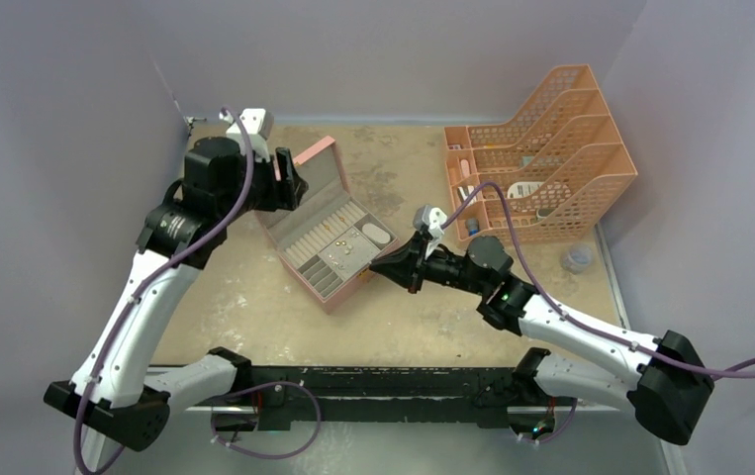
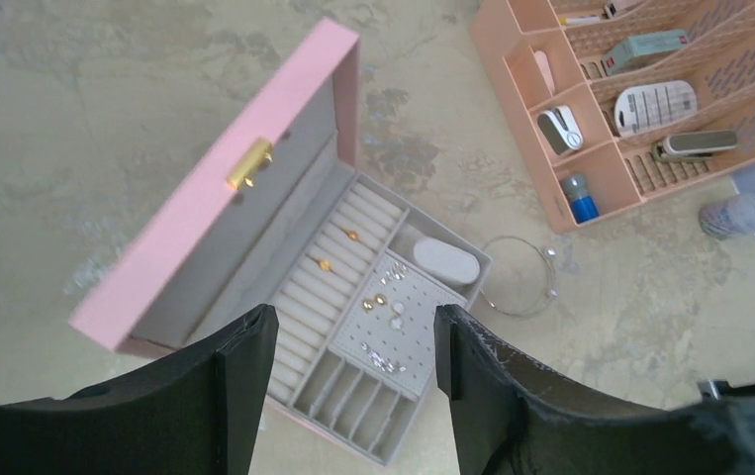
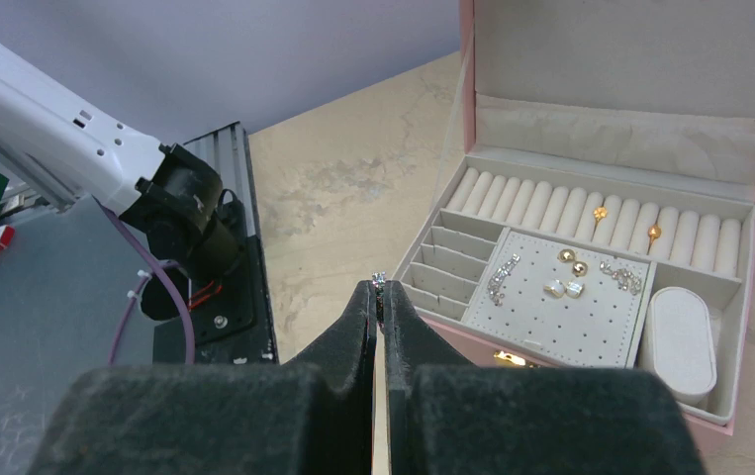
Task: Organize the mixed jewelry
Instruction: Adjust the jewelry box at the center of the board.
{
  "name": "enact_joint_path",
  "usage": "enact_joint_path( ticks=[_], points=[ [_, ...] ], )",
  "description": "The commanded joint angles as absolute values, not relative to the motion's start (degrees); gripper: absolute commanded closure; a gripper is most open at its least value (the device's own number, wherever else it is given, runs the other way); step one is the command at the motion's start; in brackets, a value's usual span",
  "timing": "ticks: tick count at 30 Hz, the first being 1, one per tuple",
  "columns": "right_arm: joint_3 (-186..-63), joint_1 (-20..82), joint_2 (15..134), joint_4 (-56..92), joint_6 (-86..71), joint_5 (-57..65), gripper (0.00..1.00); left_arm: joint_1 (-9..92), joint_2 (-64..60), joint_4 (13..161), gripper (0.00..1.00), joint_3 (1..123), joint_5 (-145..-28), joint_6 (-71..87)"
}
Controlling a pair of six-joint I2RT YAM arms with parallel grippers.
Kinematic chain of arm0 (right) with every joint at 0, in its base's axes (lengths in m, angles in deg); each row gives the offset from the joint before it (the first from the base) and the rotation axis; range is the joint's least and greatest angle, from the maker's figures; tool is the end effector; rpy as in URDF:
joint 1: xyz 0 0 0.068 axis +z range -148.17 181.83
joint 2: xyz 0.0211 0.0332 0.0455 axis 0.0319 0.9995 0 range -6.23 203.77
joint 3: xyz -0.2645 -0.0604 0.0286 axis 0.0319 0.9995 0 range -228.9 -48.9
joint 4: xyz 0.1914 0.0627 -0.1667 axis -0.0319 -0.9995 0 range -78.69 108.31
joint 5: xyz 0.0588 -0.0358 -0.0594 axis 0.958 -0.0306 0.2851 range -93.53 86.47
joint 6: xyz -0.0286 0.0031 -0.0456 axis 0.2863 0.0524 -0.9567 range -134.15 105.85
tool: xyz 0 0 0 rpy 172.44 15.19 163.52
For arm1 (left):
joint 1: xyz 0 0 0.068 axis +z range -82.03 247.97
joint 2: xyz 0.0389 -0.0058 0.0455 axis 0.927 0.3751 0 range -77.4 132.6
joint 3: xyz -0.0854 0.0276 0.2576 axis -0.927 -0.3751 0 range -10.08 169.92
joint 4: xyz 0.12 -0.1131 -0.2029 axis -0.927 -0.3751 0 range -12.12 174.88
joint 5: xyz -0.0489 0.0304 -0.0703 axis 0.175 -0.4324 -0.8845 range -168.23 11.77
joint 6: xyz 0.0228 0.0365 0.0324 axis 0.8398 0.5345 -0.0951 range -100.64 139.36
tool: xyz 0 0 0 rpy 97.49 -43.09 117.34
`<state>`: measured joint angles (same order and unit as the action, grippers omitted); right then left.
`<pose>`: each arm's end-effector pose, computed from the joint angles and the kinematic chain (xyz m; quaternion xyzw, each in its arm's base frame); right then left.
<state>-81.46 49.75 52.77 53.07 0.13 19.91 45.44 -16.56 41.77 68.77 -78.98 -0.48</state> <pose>0.1475 0.1843 0.2998 -0.3324 0.5684 0.4964 0.5657 0.1891 -0.0790 0.4304 0.0233 0.8435 -0.1991 0.4984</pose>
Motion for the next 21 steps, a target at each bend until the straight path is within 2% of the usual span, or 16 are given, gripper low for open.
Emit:
enact_joint_path(
  ticks=[1,7,12,17,21],
  points=[
    [-86.07,49.64,51.89,49.54,0.72,18.49,1.00,45.81,-11.90,44.09,0.39,75.63,-75.12,7.37],
    [-85.81,49.64,53.84,54.41,2.78,17.13,1.00,48.02,-2.50,46.22,0.37,77.18,-74.09,10.00],
    [-88.69,49.46,60.33,59.46,4.97,22.23,1.00,56.83,3.90,47.27,0.36,82.03,-83.92,7.68],
    [-90.43,48.60,67.17,64.83,10.69,25.51,1.00,70.47,1.01,50.44,0.36,81.34,-96.57,-0.90],
    [-89.33,47.85,66.94,69.42,12.83,22.97,1.00,73.89,-5.11,48.09,0.36,77.22,-95.44,-4.16]
  ],
)
